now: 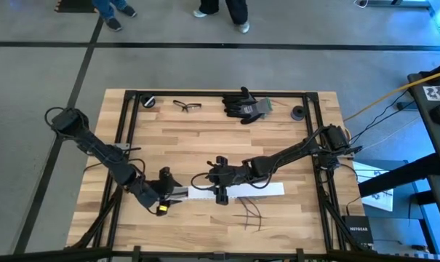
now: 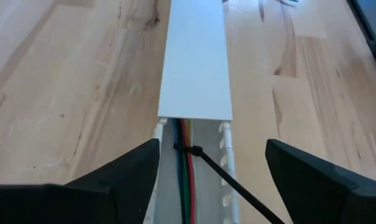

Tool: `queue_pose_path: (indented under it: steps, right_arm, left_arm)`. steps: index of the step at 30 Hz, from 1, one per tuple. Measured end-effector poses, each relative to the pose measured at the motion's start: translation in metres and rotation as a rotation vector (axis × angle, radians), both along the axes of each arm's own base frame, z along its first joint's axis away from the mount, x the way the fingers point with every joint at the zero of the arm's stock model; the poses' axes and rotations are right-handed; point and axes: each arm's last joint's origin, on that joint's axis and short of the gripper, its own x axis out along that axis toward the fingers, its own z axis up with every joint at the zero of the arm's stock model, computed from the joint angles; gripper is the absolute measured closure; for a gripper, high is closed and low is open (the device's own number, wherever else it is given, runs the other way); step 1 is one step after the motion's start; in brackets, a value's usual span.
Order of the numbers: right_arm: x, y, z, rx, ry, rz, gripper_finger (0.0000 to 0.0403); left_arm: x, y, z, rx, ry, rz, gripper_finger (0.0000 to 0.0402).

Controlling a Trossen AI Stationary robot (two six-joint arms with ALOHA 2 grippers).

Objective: Ziptie cables
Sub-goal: Close the cable duct

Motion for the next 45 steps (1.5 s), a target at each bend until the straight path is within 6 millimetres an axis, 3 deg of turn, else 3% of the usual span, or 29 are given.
queue_pose_path:
  steps: [14, 28, 34, 45]
  right_arm:
    - [0.000, 0.000, 0.001, 0.007, 0.001, 0.008, 0.0205]
    - [-0.009, 0.036, 0.004, -0.061, -0.083, 0.108, 0.0205]
    - [-0.013, 0.030, -0.009, -0.051, -0.127, 0.099, 0.0205]
    - [-0.008, 0.016, -0.008, -0.044, -0.129, 0.077, 0.0205]
  left_arm:
    - [-0.004, -0.005, 0.001, 0.009, -0.025, 0.020, 0.0123]
    - [-0.013, -0.014, 0.001, 0.040, -0.066, 0.029, 0.0123]
    - [-0.014, -0.013, 0.001, 0.074, -0.069, 0.036, 0.0123]
    - [-0.007, -0.007, 0.001, 0.012, -0.067, 0.083, 0.0123]
